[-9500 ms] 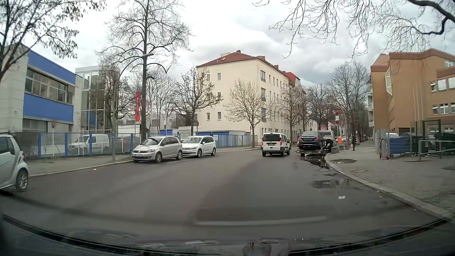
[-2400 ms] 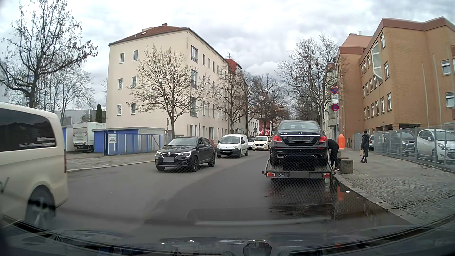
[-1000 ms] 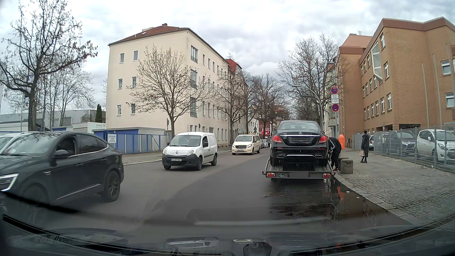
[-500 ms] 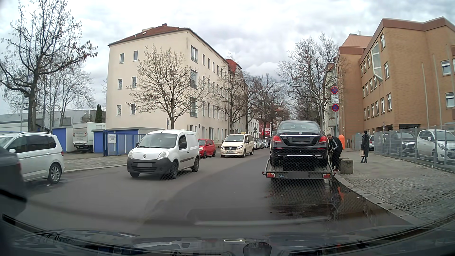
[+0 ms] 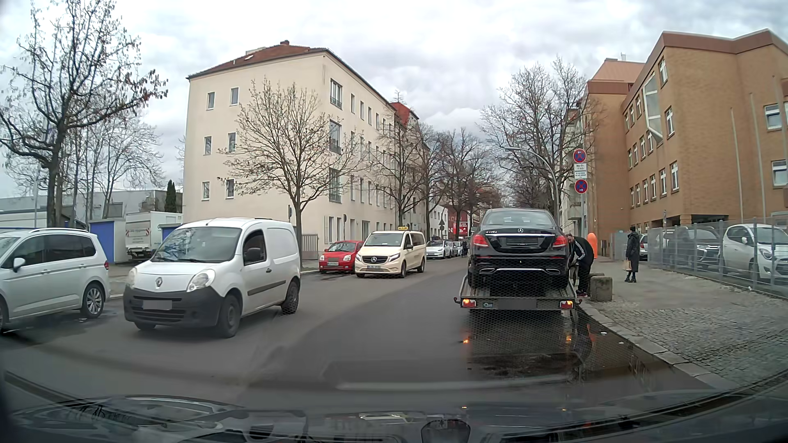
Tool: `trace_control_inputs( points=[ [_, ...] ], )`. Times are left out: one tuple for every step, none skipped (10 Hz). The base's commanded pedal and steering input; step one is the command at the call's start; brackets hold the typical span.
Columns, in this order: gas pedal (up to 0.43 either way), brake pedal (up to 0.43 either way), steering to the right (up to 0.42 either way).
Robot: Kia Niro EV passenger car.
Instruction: Follow the waypoints while adhering to traffic rules and regulations
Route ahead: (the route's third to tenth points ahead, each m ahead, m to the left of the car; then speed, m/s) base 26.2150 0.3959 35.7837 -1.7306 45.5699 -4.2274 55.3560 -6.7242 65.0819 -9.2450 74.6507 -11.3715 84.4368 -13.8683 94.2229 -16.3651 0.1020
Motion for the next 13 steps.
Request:
trace_control_inputs(
  points=[
    [0.0, 0.061, 0.004],
    [0.0, 0.061, -0.002],
    [0.0, 0.061, -0.013],
    [0.0, 0.055, -0.025],
    [0.0, 0.03, -0.035],
    [0.0, 0.03, -0.043],
    [0.0, 0.037, -0.047],
    [0.0, 0.043, -0.05],
    [0.0, 0.049, -0.054],
    [0.0, 0.055, -0.061],
    [0.0, 0.055, -0.068],
    [0.0, 0.061, -0.073],
    [0.0, 0.061, -0.08]
  ],
)
